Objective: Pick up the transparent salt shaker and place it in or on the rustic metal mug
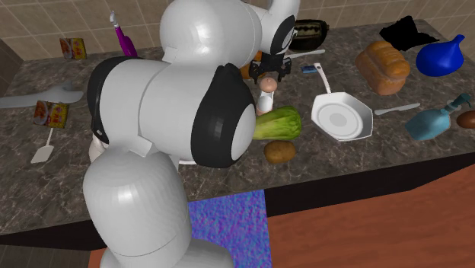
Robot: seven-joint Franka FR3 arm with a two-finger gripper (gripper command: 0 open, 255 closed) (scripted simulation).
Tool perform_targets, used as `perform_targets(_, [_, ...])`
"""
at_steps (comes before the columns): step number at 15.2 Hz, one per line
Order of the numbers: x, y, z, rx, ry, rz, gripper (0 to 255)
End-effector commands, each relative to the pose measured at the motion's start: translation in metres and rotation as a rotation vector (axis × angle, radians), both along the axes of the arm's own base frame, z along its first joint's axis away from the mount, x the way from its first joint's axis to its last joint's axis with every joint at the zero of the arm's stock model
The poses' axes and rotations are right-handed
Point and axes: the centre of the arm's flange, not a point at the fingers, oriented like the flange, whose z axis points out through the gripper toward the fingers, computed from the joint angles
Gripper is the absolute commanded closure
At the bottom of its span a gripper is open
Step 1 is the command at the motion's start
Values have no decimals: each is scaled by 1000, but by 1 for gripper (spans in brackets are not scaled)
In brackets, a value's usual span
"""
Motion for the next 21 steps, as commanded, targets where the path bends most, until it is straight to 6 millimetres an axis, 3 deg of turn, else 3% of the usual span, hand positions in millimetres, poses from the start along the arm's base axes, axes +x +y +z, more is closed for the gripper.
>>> perform_targets(1, [0,0,0,0,0,0,0])
perform_targets(2, [0,0,0,0,0,0,255])
perform_targets(11, [0,0,0,0,0,0,255])
perform_targets(21, [0,0,53,0,0,0,255])
